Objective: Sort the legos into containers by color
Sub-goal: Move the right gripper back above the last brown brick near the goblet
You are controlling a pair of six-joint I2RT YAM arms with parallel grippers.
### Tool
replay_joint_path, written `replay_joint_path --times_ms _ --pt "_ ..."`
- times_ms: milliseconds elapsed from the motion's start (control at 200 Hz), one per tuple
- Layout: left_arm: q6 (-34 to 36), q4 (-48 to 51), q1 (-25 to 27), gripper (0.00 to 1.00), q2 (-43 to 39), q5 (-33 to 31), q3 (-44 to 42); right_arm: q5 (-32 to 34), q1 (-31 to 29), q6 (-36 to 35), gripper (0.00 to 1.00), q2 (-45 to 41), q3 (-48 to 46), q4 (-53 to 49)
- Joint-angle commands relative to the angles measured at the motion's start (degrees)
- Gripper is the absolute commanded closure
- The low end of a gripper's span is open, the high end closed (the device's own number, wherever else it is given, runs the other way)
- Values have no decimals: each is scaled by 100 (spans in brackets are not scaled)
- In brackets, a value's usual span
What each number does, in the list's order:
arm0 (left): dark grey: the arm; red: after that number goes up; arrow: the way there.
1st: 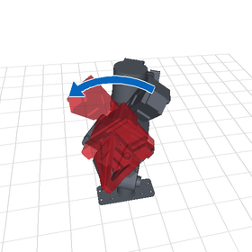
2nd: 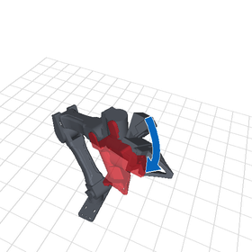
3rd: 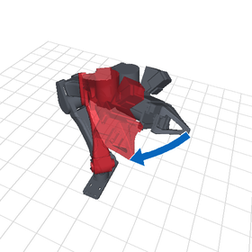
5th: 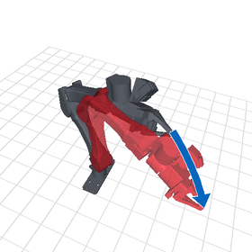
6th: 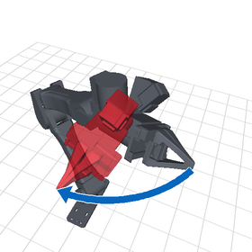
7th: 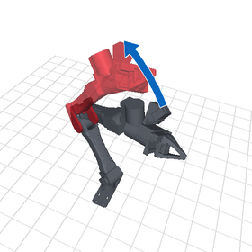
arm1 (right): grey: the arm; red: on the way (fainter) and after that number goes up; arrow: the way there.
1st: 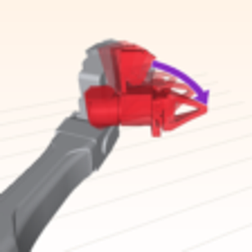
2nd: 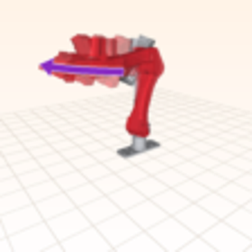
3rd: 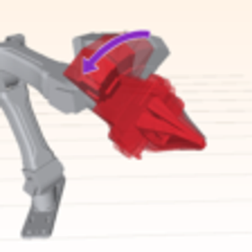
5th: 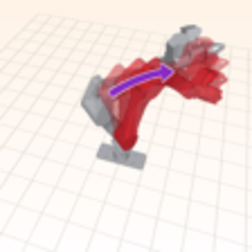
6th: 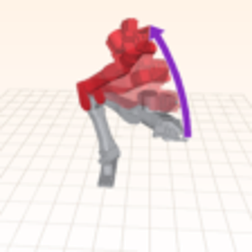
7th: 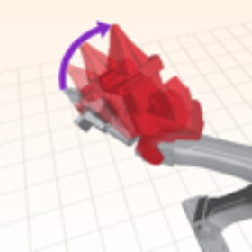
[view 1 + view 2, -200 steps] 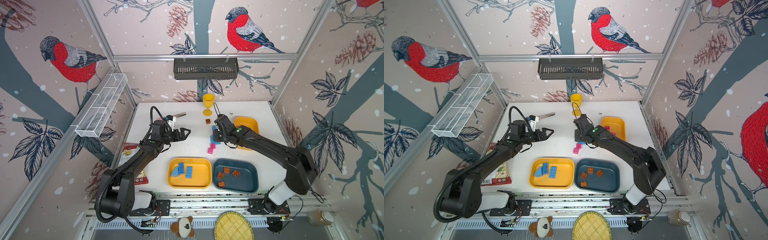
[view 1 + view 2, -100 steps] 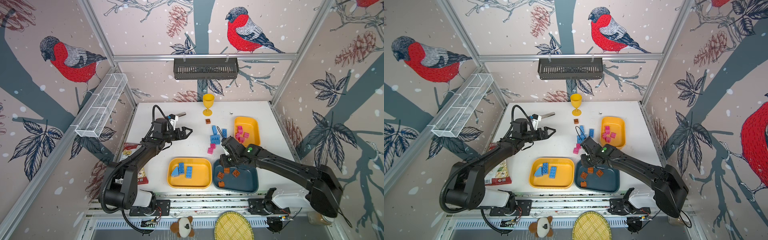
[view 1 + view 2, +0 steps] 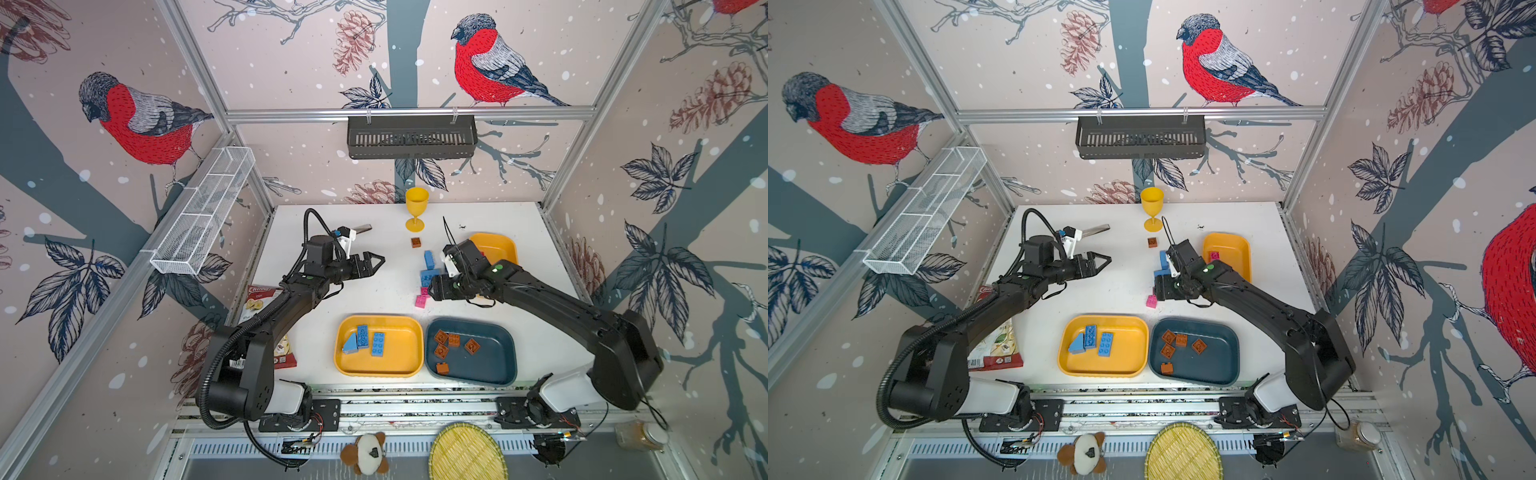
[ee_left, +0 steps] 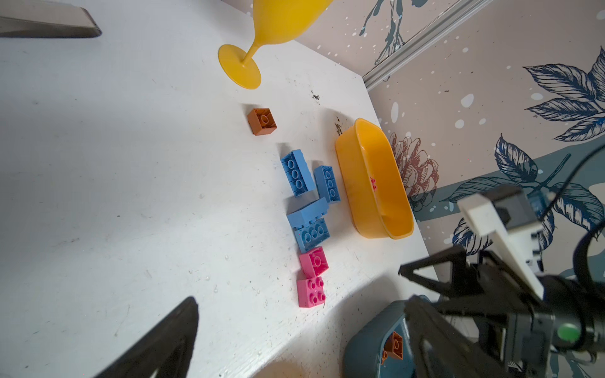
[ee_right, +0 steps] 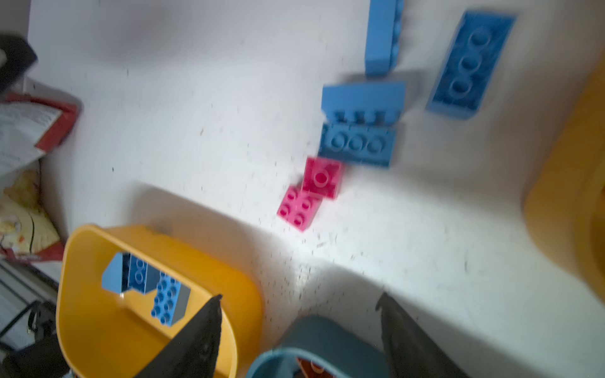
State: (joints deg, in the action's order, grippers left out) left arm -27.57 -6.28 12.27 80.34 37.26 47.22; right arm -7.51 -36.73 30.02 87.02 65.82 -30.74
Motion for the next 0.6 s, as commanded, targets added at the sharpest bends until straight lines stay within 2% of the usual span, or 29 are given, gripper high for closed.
replay_joint_path --times_ms 0,120,325,595 --pt "33 -17 -7 3 -75 1 34 411 166 -326 22 519 615 271" --pt "36 18 -6 3 -106 -4 14 833 329 -456 19 1320 1442 377" --pt "-12 23 -7 3 -175 17 -68 1098 392 -667 19 2676 2573 637" --pt "23 215 -6 3 -272 -30 -66 1525 385 -881 20 4004 3734 886"
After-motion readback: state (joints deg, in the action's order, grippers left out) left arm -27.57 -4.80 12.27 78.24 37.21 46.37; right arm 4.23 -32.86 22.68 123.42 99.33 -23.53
